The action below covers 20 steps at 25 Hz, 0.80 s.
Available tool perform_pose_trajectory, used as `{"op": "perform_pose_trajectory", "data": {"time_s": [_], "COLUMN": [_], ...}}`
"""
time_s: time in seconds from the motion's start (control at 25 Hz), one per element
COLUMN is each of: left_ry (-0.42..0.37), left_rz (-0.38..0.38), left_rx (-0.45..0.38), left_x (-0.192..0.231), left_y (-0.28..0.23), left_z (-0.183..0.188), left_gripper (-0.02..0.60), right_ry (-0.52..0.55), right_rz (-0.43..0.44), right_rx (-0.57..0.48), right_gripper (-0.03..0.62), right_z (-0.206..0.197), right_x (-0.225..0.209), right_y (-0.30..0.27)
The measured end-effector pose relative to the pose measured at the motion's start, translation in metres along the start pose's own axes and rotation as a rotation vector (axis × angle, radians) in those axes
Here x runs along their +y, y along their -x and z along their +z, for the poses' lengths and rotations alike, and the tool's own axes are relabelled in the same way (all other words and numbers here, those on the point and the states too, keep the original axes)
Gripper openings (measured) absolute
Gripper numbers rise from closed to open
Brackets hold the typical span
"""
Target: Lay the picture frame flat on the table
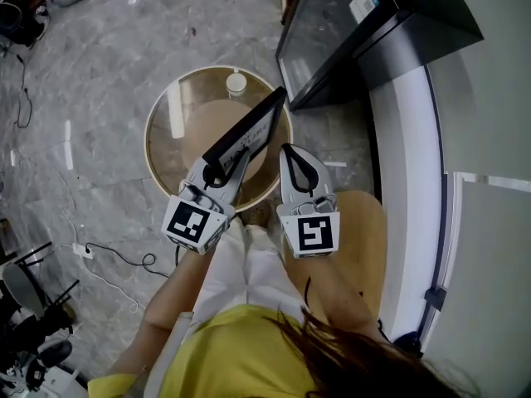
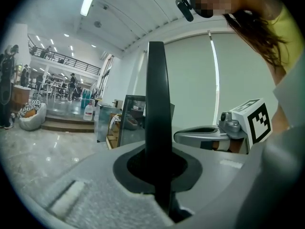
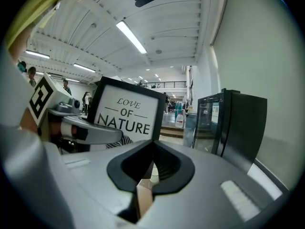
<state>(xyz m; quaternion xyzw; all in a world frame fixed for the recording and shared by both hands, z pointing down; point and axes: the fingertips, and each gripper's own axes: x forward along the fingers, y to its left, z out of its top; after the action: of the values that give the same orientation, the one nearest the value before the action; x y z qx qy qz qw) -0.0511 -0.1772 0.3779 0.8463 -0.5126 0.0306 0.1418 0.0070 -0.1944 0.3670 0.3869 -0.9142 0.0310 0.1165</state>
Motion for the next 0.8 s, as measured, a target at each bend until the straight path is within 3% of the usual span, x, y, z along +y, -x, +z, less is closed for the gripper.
{"op": "perform_pose_trajectory", "data": {"time_s": [0.56, 0.8], "left_ry": [0.059, 0.042], "left_rz": [-0.118, -0.178], "left_rx": [0.028, 0.058], "left_x": [0.035, 0.051], "left_y": [-0.028, -0.028], "left_z": [-0.091, -0.137], "left_gripper": [0.012, 0.011], "right_ry": [-0.013, -0.026], "right_rz": [0.037, 0.07], "right_rx": [0.056, 0.112], "right_gripper": [0.081, 0.118], "right_z": [-0.096, -0.142], "right_x": [-0.001, 0.006], "right_y": [-0.053, -0.067]}}
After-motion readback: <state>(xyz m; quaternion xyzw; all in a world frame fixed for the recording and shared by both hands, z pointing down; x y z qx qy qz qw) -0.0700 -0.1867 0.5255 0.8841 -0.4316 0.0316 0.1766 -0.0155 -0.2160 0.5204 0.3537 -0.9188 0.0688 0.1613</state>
